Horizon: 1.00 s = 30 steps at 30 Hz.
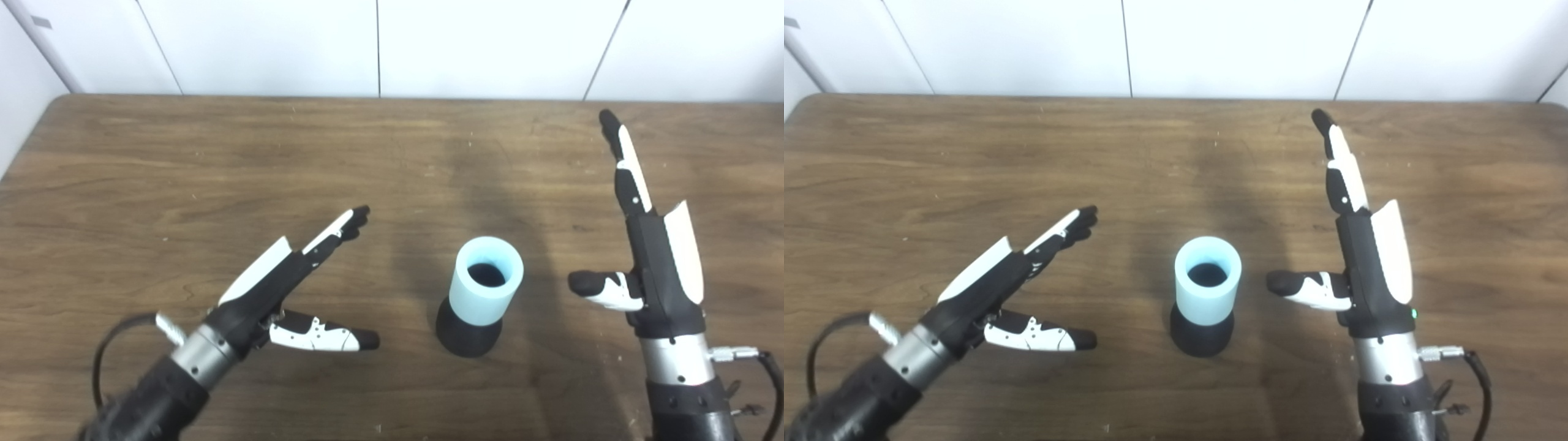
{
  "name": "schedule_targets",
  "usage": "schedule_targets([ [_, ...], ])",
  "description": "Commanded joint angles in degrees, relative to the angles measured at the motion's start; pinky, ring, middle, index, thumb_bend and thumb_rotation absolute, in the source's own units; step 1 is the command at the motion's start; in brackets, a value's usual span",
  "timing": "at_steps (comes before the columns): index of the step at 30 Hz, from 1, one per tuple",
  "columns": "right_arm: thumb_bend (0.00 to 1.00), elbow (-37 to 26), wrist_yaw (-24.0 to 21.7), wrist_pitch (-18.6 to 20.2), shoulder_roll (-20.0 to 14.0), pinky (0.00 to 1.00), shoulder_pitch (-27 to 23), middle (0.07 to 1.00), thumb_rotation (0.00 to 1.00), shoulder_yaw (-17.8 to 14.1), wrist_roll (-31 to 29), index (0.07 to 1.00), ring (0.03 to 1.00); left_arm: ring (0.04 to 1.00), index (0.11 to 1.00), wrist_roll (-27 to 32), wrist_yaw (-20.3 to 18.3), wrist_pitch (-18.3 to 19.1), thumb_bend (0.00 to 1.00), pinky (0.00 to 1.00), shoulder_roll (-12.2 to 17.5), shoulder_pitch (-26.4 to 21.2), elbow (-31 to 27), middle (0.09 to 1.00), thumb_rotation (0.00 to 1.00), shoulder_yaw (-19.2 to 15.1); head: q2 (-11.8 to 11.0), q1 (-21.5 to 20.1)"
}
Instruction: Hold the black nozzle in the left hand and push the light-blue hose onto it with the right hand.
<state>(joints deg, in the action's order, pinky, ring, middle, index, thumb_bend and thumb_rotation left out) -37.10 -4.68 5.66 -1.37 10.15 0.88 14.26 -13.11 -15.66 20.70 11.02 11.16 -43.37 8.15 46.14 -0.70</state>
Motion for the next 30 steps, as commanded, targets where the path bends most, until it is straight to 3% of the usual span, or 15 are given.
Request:
schedule_targets([
  [1, 0.75, -1.9, -0.4, 10.7, 6.0, 0.85, 5.9, 0.906, 1.00, 0.0, -11.6, 0.950, 0.871, 0.976, 1.000, -0.6, 9.1, -4.7, 0.76, 0.94, -8.5, 4.0, 1.8, 1.000, 0.60, -0.9, 0.0, 0.0],
  [3, 0.77, -2.3, -0.2, 12.9, 4.7, 0.79, 5.1, 0.881, 1.00, 0.8, -12.5, 0.937, 0.829, 0.993, 1.000, 3.0, 10.1, -4.8, 0.77, 0.96, -10.1, 4.1, 3.8, 1.000, 0.67, -1.9, 0.1, -1.0],
  [9, 0.78, 0.3, -0.2, 8.7, 0.0, 0.77, 3.7, 0.873, 1.00, 2.4, -10.4, 0.924, 0.825, 1.000, 1.000, 11.2, 11.7, -4.8, 0.79, 1.00, -8.3, 1.6, 6.7, 1.000, 0.75, -2.9, -0.2, -0.5],
  [17, 0.77, 0.6, 0.6, 11.6, 0.9, 0.79, 3.0, 0.885, 1.00, 2.6, -8.3, 0.919, 0.848, 1.000, 1.000, 11.4, 13.7, -8.1, 0.75, 1.00, -7.6, 0.1, 9.8, 1.000, 0.85, -1.2, -0.6, -0.4],
  [26, 0.72, -0.7, 1.6, 14.4, 1.2, 0.84, 3.3, 0.910, 1.00, 2.5, -4.7, 0.921, 0.887, 1.000, 1.000, 9.4, 18.7, -11.4, 0.72, 1.00, -9.3, -2.7, 13.8, 1.000, 0.90, -0.5, -0.3, 0.5],
  [30, 0.70, -0.2, 2.5, 10.6, 0.6, 0.88, 3.2, 0.961, 1.00, 2.9, -1.6, 0.939, 0.925, 1.000, 1.000, 9.1, 20.4, -12.7, 0.70, 1.00, -8.9, -2.9, 14.0, 1.000, 0.94, -0.4, -0.6, 0.9],
])
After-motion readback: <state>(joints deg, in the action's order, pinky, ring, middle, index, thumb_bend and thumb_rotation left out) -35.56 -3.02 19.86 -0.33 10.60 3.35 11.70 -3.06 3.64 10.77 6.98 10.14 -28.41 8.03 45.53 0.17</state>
